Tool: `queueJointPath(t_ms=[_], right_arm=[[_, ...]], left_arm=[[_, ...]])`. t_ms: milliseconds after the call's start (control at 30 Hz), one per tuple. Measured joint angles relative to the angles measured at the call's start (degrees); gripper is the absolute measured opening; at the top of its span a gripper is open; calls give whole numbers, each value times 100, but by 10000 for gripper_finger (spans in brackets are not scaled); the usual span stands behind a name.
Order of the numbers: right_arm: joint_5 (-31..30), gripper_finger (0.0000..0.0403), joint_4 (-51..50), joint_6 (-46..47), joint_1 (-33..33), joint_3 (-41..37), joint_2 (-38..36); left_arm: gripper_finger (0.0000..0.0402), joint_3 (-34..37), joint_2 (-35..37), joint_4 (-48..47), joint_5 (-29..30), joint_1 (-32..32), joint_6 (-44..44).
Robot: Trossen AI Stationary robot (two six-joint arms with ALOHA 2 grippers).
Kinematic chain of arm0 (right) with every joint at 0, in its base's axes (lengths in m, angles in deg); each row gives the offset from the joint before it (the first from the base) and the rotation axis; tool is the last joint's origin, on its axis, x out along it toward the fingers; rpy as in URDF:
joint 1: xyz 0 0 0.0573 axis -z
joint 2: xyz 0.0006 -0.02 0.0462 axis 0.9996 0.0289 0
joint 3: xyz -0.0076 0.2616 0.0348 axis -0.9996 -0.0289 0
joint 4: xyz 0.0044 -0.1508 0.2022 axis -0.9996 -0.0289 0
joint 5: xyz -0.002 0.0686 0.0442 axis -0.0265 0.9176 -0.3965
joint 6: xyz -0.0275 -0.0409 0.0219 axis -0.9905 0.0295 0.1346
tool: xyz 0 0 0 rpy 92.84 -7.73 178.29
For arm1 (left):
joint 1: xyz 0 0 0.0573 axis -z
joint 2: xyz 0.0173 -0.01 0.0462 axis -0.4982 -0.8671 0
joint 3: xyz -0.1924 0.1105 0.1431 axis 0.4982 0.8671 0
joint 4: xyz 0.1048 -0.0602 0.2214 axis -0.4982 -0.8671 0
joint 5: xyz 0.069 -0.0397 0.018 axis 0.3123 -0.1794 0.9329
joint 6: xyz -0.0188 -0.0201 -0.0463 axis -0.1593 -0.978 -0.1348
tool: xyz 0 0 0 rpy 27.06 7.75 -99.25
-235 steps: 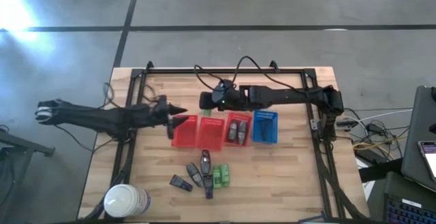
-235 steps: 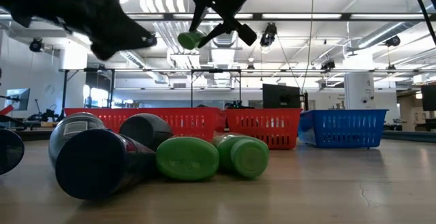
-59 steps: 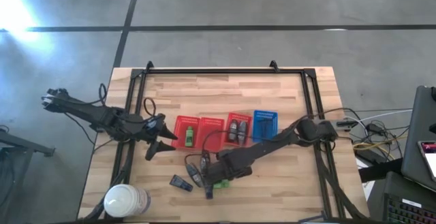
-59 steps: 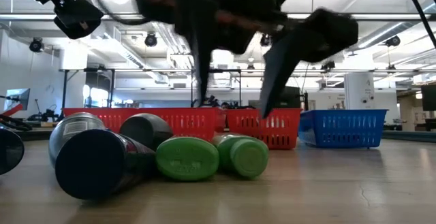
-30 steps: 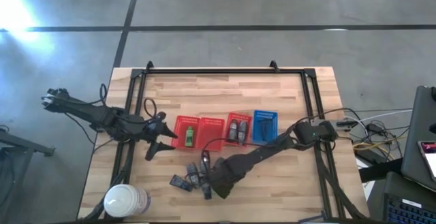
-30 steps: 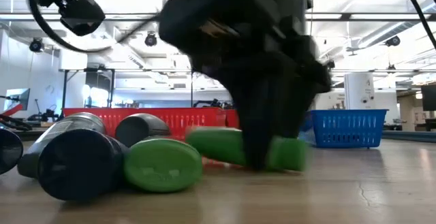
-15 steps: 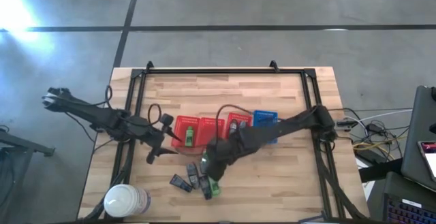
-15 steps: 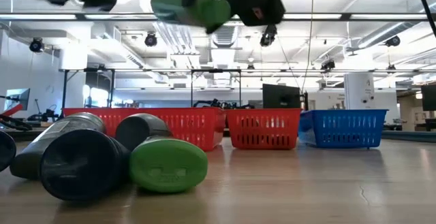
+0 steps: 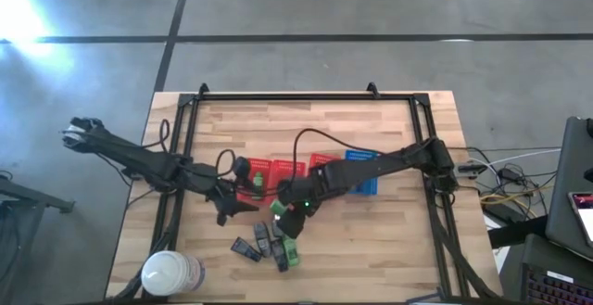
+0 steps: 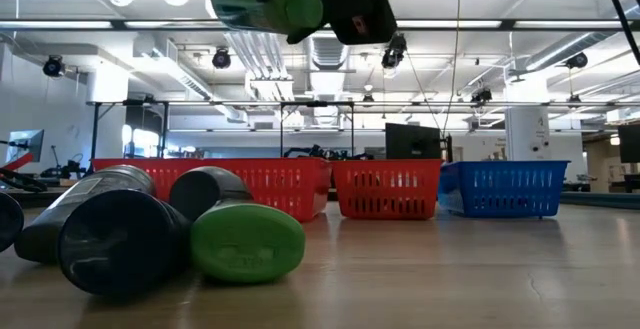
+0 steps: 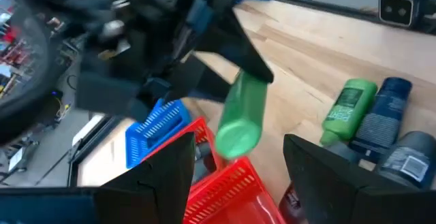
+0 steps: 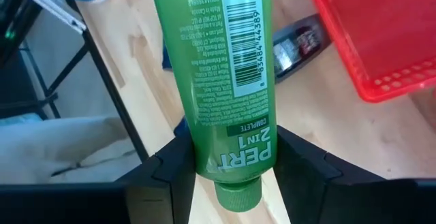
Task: Pick & Place Travel size toiletries
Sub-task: Put the shampoo into the left red bin
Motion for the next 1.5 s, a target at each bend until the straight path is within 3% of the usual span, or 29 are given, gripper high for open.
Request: queueJointPath(t_ms=[333,867,1033,1333,1500], right_arm=[[279,154,79,-124,-8,0,-16],[426,159,159,-253,-5,0,-35],[435,158,224,-247,-8,0,-40],[470,169,250,-239,17,2,-40],[451,175,235,-231,35,2,-42]], left_arm=[[229,-151,-757,635,-24,0,997],[227,-151,-1166,979,-33,15,1210],[200,-151,-1272,994,-41,30,1228],[119,-201,-1267,968,-7,96,1275],[111,-227,-1265,891,136,103,1193]])
